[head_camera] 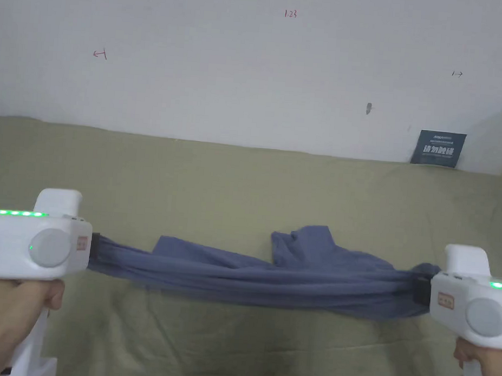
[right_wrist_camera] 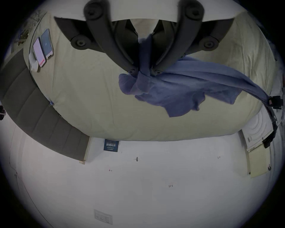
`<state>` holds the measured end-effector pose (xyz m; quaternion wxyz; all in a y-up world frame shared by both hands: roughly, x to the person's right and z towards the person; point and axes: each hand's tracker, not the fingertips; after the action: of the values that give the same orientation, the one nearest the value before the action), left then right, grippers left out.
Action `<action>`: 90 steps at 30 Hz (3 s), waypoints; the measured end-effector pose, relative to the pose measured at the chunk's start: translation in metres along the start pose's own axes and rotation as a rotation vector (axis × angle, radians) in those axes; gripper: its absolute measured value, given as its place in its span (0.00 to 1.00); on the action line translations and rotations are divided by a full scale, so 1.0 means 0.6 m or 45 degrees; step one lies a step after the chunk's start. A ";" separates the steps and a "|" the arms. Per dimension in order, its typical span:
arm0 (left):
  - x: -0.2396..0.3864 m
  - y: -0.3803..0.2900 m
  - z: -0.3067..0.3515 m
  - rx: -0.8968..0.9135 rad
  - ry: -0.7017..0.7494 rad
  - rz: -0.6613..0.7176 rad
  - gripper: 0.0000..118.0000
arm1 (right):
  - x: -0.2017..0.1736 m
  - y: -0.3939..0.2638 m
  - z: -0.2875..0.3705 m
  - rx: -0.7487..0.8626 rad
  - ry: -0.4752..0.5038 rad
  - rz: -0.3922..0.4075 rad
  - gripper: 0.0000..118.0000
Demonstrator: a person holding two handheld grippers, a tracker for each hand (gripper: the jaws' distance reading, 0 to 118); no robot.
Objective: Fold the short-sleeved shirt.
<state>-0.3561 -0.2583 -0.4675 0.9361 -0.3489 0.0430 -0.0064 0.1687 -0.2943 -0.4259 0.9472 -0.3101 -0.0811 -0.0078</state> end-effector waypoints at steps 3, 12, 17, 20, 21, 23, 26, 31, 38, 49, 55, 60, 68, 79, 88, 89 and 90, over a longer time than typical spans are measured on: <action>-0.025 -0.059 0.048 -0.035 -0.038 0.040 0.03 | 0.017 -0.050 0.052 -0.004 0.033 -0.041 0.11; -0.068 -0.237 0.137 -0.158 -0.063 0.026 0.04 | 0.022 -0.220 0.188 -0.066 0.074 -0.005 0.11; -0.071 -0.295 0.120 -0.234 -0.069 0.036 0.04 | 0.019 -0.283 0.181 -0.165 0.055 0.005 0.11; -0.068 -0.309 0.101 -0.267 -0.056 0.025 0.04 | 0.021 -0.303 0.154 -0.231 0.043 -0.012 0.11; -0.070 -0.311 0.094 -0.294 -0.058 0.030 0.04 | 0.022 -0.306 0.146 -0.250 0.045 -0.016 0.11; -0.071 -0.315 0.091 -0.303 -0.063 0.039 0.04 | 0.020 -0.310 0.140 -0.269 0.038 -0.031 0.12; -0.081 -0.314 0.095 -0.309 -0.090 0.063 0.11 | 0.019 -0.305 0.150 -0.261 0.043 -0.012 0.27; -0.082 -0.316 0.141 -0.197 -0.074 0.091 0.96 | 0.005 -0.291 0.193 -0.120 -0.028 -0.016 0.92; -0.077 -0.344 0.197 -0.155 -0.083 0.051 0.02 | -0.091 -0.297 0.267 0.021 0.047 0.046 0.10; -0.141 -0.402 0.165 -0.228 -0.062 0.075 0.00 | -0.178 -0.337 0.272 0.005 0.154 0.054 0.10; -0.163 -0.369 0.129 -0.217 -0.100 0.156 0.01 | -0.189 -0.333 0.256 -0.018 0.177 0.063 0.10; -0.154 -0.342 0.070 -0.269 -0.102 0.125 1.00 | -0.195 -0.331 0.250 -0.026 0.201 0.089 0.10; -0.152 -0.333 0.012 -0.317 -0.107 0.106 0.35 | -0.196 -0.330 0.227 -0.078 0.198 0.110 0.10; -0.125 -0.345 0.043 -0.344 -0.211 0.130 0.05 | -0.150 -0.210 0.114 -0.097 0.183 0.073 0.10; -0.105 -0.345 0.064 -0.331 -0.218 0.173 0.05 | -0.087 -0.023 -0.104 -0.266 0.163 0.123 0.10; -0.102 -0.345 0.067 -0.331 -0.220 0.175 0.05 | -0.088 -0.011 -0.127 -0.298 0.186 0.156 0.10; -0.099 -0.345 0.069 -0.331 -0.220 0.174 0.05 | -0.090 -0.003 -0.148 -0.303 0.176 0.158 0.10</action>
<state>-0.4080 -0.3854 -0.2965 0.8816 -0.4626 -0.0137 0.0929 0.1286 -0.3503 -0.5040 0.9058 -0.4233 0.0053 0.0197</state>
